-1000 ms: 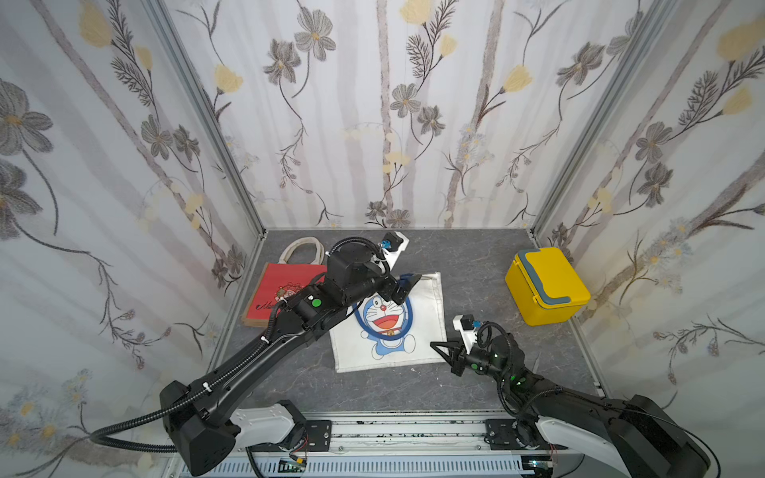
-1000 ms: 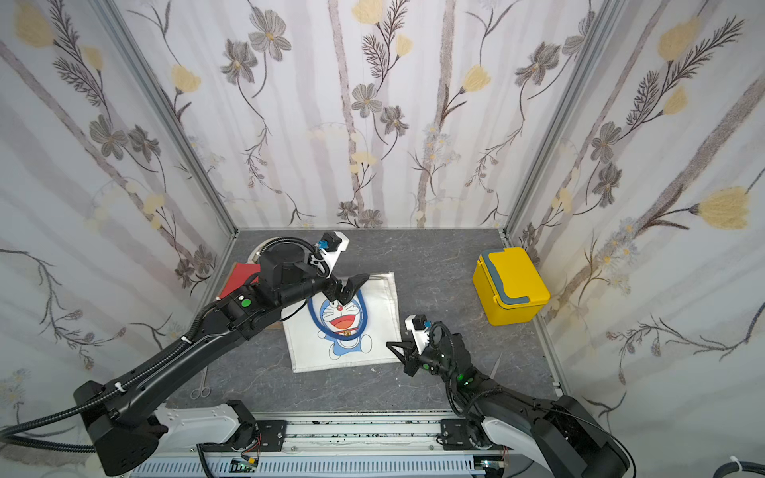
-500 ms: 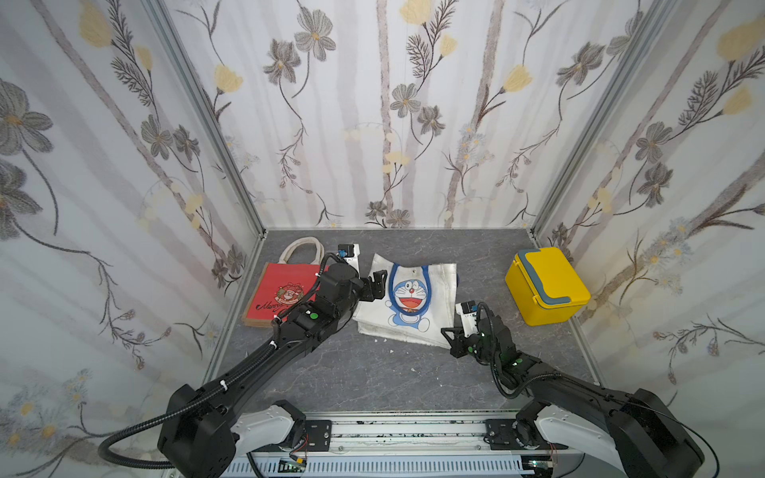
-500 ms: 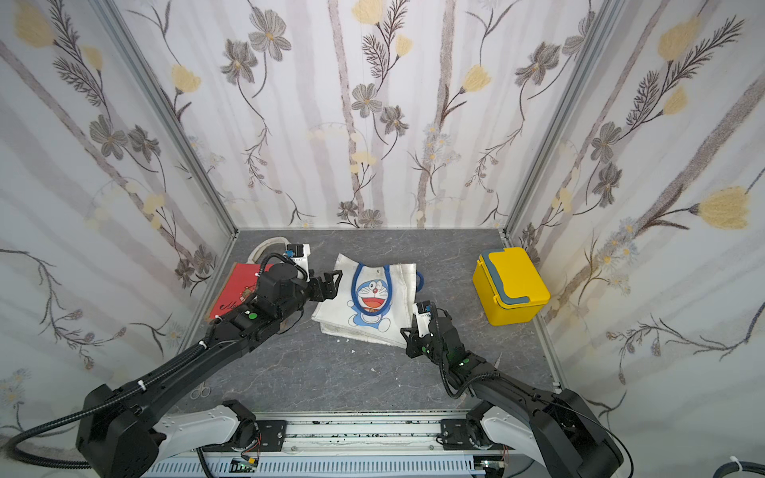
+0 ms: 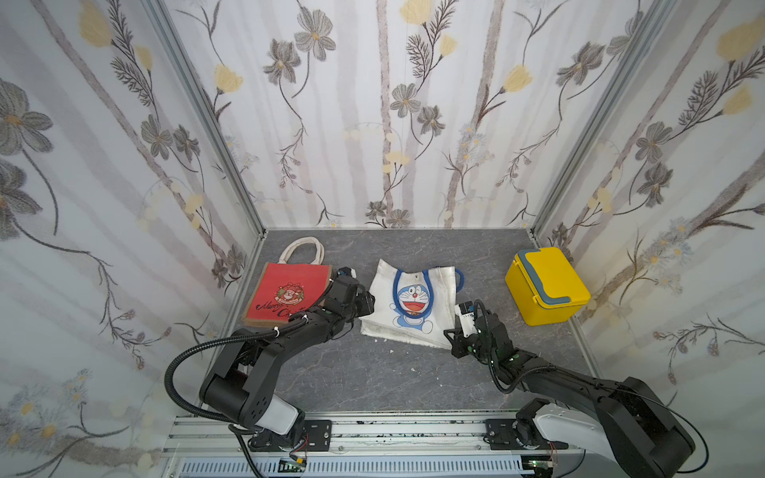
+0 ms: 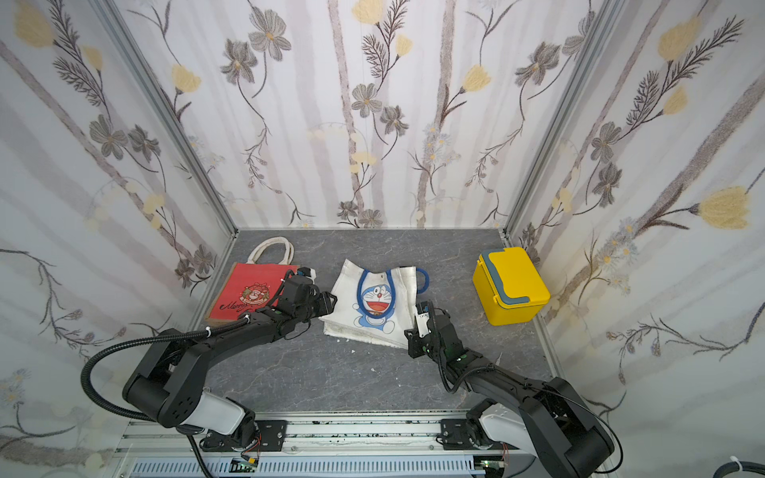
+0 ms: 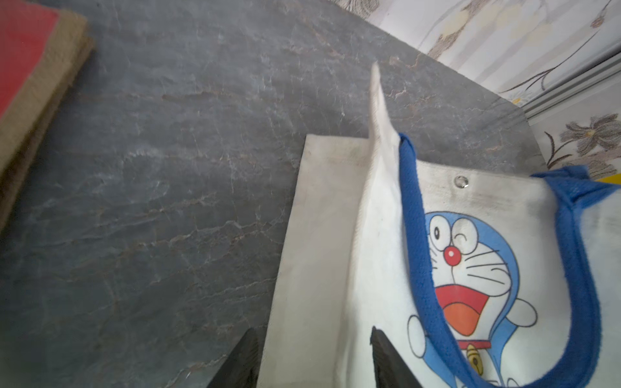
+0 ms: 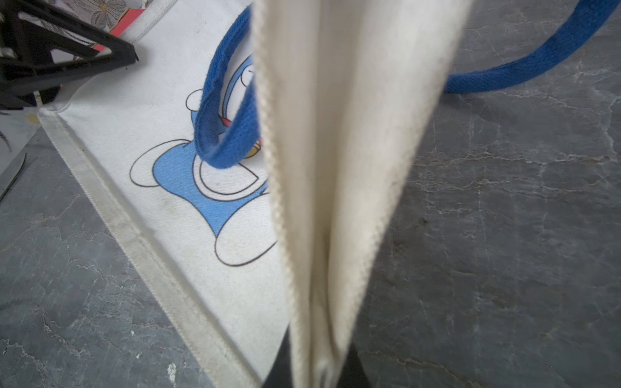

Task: Put away the canvas bag
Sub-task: Place the canvas bag at the center of the board.

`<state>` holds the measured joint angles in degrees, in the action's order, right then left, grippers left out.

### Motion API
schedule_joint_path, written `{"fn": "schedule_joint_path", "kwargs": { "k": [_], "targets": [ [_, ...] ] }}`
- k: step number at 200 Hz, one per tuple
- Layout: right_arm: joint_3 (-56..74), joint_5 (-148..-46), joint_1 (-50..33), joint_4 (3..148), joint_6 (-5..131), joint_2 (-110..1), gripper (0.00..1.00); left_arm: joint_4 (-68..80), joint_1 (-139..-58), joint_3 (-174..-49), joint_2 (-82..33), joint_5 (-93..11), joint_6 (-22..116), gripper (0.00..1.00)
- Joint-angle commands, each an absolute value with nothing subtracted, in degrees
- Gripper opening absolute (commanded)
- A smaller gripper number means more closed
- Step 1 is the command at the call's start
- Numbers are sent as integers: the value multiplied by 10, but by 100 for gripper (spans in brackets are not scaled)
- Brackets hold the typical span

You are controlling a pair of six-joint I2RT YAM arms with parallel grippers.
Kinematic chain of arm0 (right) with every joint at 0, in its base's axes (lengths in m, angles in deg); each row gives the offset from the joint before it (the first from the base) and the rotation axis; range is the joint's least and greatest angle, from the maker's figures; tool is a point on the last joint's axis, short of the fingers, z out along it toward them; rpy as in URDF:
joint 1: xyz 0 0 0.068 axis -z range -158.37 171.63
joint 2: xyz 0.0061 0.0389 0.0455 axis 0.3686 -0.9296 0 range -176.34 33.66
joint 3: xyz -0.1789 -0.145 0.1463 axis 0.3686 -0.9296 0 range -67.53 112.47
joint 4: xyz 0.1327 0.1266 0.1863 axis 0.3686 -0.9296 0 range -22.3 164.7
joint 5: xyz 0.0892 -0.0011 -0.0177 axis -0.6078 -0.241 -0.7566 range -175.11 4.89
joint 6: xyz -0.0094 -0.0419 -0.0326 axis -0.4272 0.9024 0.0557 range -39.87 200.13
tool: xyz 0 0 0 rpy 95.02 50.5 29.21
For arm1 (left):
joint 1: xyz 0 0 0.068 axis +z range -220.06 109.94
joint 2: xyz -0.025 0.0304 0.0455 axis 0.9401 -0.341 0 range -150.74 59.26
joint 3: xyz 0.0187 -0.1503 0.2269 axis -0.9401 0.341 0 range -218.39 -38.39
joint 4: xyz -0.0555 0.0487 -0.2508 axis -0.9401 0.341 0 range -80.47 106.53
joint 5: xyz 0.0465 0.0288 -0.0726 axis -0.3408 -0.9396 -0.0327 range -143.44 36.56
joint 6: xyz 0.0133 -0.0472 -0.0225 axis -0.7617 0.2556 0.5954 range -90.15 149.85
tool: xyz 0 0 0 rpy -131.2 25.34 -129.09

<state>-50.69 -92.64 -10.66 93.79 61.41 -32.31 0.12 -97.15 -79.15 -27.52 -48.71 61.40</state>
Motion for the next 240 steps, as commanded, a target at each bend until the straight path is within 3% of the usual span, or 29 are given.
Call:
{"fn": "schedule_joint_path", "kwargs": {
  "k": [1,31,55,124,133,164,178,211,240],
  "targets": [
    [-509,-925,-107,963,622,-324,0,-47,-975,-764,-293,-478,661,53],
    [-504,-928,-104,965,622,-334,0,-64,-984,-741,-319,-448,658,69],
    [-499,-934,-104,966,626,-344,0,-79,-984,-726,-311,-447,663,70],
    [-502,-943,-103,1006,599,-373,0,-165,-1018,-695,-342,-375,709,50],
    [-504,-940,-103,1016,584,-376,10,-170,-1030,-698,-346,-374,705,47],
    [-506,-943,-103,1037,551,-381,15,-149,-1057,-722,-344,-402,697,14],
    [-501,-935,-102,1037,544,-380,16,-137,-1057,-734,-344,-410,696,4],
    [-478,-895,-96,1029,528,-385,0,-85,-1046,-787,-343,-447,671,0],
    [-375,-875,-87,948,554,-423,0,-20,-1014,-892,-357,-463,660,0]
  ]
}}
